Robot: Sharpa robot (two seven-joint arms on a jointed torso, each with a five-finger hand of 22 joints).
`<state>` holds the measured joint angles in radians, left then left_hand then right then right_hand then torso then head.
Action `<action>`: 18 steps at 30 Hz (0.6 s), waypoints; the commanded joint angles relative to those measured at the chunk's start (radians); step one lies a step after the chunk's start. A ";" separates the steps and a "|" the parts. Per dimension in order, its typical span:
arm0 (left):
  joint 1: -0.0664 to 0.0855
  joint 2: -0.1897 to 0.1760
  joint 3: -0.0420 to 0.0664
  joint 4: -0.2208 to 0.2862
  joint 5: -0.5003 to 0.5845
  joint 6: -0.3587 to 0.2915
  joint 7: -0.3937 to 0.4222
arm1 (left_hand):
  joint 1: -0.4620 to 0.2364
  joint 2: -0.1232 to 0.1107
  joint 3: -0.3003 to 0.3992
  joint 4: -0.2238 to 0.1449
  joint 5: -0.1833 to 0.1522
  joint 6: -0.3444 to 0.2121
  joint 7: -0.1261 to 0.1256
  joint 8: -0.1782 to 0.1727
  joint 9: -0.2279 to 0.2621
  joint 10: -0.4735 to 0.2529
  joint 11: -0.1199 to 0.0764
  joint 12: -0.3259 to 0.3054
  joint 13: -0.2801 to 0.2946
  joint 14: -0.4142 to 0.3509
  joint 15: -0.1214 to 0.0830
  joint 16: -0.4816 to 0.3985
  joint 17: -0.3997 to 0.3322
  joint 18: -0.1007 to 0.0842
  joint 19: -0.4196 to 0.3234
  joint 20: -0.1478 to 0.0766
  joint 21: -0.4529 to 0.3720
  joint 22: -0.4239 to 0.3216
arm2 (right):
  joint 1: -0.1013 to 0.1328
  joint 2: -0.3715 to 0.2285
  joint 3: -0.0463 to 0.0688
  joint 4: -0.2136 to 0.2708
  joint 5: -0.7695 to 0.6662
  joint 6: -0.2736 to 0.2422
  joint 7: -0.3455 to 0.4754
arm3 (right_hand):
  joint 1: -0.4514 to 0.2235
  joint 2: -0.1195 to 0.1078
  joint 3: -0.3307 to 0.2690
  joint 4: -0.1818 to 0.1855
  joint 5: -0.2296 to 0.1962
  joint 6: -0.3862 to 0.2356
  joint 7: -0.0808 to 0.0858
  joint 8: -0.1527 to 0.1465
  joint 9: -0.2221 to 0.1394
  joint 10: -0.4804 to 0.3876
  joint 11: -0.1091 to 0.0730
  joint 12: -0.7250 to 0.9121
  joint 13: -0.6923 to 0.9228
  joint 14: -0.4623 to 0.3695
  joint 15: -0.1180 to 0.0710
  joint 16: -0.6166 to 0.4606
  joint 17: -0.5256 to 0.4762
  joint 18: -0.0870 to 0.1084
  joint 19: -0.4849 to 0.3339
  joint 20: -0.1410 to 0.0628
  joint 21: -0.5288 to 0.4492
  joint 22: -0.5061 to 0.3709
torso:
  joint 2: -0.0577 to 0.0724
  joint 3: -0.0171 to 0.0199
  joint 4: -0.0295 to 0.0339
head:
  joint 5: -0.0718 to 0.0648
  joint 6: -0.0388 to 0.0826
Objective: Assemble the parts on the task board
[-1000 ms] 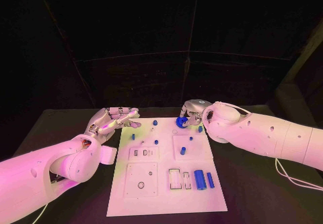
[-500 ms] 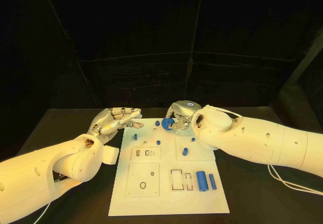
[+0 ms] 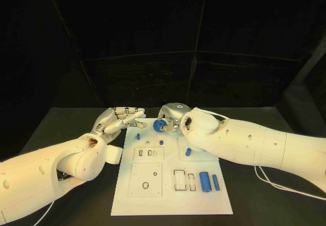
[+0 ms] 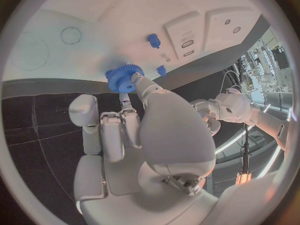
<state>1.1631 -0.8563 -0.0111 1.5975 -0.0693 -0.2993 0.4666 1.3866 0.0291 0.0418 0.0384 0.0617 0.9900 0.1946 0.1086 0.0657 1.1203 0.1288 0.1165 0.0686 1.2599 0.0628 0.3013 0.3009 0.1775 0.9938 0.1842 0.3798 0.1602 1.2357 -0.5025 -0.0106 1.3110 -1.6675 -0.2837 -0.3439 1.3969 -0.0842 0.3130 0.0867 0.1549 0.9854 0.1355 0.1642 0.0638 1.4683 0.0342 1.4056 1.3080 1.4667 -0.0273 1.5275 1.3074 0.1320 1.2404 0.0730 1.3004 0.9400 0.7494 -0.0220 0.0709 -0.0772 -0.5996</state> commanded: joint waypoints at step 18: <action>0.003 0.002 0.001 -0.002 -0.005 0.014 0.002 | 0.002 0.001 0.000 -0.008 0.000 0.001 0.009 -0.006 0.000 0.003 0.007 -0.005 0.000 -0.004 0.007 -0.007 0.003 0.005 0.006 -0.001 -0.007 -0.002 | -0.014 0.063 -0.002 -0.077 -0.010 0.039 0.031 | -0.096 -0.056 -0.014 0.010 -0.002 -0.056 0.018 -0.066 -0.001 -0.014 0.029 -0.032 0.059 0.082 0.015 0.000 0.154 -0.010 -0.006 0.019 -0.001 -0.015 | 0.000 0.0011 -0.0045 | 0.010 -0.008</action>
<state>1.1643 -0.8551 -0.0111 1.5953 -0.0694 -0.2982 0.4652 1.3866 0.0291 0.0418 0.0384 0.0617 0.9937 0.1983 0.1086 0.0658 1.1203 0.1288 0.1165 0.0685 1.2562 0.0665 0.2972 0.3032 0.1774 0.9938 0.1842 0.3757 0.1590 1.2231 -0.4396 -0.0110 1.2382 -1.6726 -0.2676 -0.3206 1.3035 -0.1222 0.3113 0.0954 0.1605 0.9525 0.1494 0.1121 0.0723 1.4538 0.0560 1.3800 1.3080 1.4667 -0.0191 1.5275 1.3073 0.1320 1.2348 0.0862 1.3003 0.9261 0.7494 -0.0205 0.0669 -0.0674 -0.6072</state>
